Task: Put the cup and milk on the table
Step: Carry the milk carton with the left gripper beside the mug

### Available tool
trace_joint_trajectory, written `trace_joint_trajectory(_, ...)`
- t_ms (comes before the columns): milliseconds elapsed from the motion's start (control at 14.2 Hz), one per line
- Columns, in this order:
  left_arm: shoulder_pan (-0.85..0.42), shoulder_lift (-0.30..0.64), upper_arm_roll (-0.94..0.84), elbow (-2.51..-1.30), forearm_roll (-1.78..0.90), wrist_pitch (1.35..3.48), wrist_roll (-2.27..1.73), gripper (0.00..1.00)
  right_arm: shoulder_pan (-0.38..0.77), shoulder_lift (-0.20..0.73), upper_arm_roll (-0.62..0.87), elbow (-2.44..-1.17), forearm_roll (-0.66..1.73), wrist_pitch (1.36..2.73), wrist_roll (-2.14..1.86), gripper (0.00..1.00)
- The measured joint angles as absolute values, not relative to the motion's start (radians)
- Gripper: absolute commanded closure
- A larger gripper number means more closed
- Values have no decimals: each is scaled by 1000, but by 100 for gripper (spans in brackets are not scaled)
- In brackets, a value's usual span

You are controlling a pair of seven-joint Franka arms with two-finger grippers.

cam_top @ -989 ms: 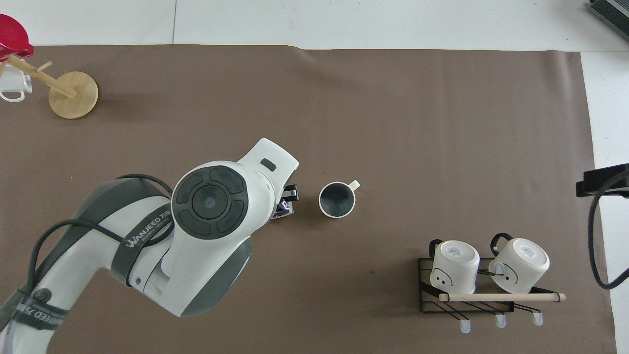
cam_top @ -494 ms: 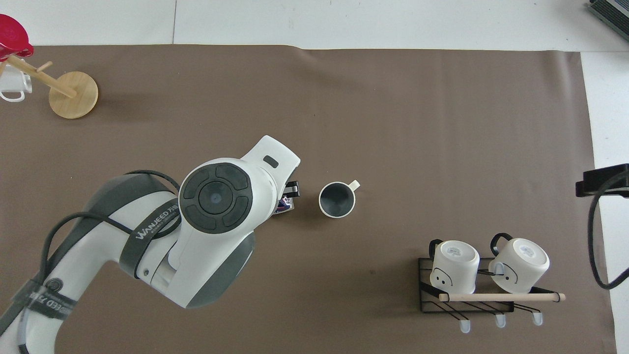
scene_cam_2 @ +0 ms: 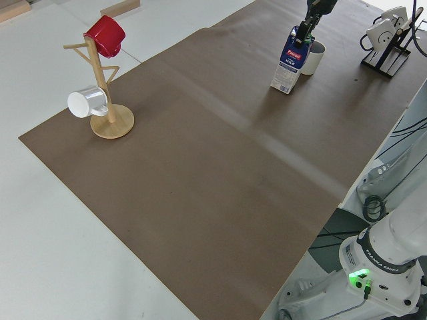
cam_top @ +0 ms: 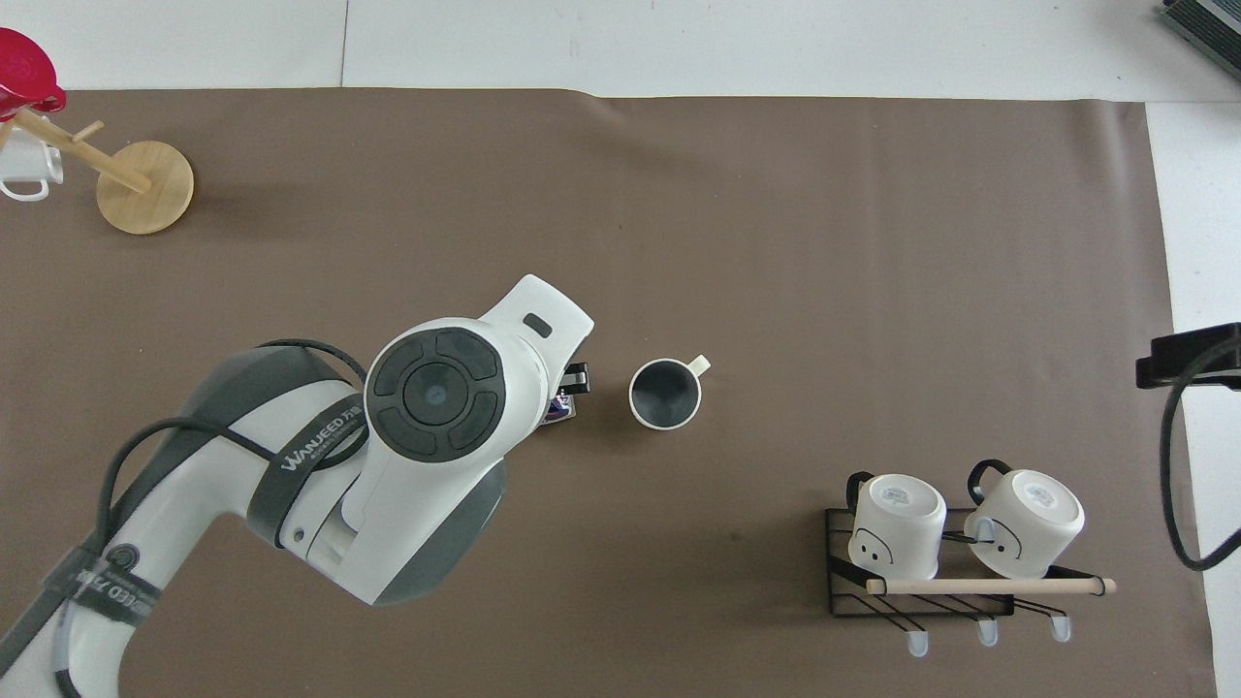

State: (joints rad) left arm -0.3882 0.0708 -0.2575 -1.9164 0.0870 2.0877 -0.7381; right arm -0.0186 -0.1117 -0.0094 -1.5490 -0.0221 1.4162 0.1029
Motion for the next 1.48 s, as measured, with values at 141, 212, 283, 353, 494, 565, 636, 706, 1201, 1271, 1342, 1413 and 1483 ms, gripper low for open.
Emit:
trace_joint_trajectory(141, -389, 71, -258, -1920, 87, 2089, -734, 7, -19, -112, -10, -1549, -22, 1416, 103, 0)
trace_joint_trajectory(212, -389, 71, -259, -1920, 87, 2089, -732, 0, -19, -112, -10, -1549, -22, 1416, 103, 0)
trace_joint_trajectory(283, -389, 71, -259, -1920, 87, 2089, -732, 0, -19, -112, -10, -1549, -22, 1416, 103, 0)
trace_joint_trajectory(353, -389, 71, -259, -1920, 87, 2090, -731, 0, -19, -112, -10, -1549, -22, 1416, 103, 0)
trace_joint_trajectory(494, -391, 71, -261, -1917, 87, 2089, -731, 0, -19, -112, -10, -1549, -22, 1416, 103, 0)
trace_joint_trajectory(565, -393, 69, -262, -1914, 87, 2086, -731, 0, -19, -112, -10, -1549, -22, 1416, 103, 0)
trace_joint_trajectory(636, -394, 67, -262, -1906, 87, 2075, -731, 0, -19, -112, -10, -1549, -22, 1416, 103, 0)
trace_joint_trajectory(706, -394, 65, -261, -1893, 87, 2055, -731, 0, -19, -112, -10, -1549, -22, 1416, 103, 0)
trace_joint_trajectory(1201, -351, 32, -227, -1703, 88, 1783, -614, 0, -19, -112, -10, -1549, -22, 1416, 103, 0)
trace_joint_trajectory(1271, -325, 28, -224, -1677, 88, 1743, -571, 0, -19, -112, -10, -1549, -22, 1416, 103, 0)
trace_joint_trajectory(1342, -297, 23, -221, -1656, 88, 1707, -528, 0, -19, -112, -10, -1549, -22, 1416, 103, 0)
trace_joint_trajectory(1413, -268, 17, -219, -1641, 88, 1675, -482, 0, -19, -112, -10, -1549, -22, 1416, 103, 0)
trace_joint_trajectory(1483, -237, 8, -217, -1632, 88, 1651, -435, 0, -19, -112, -10, -1549, -22, 1416, 103, 0)
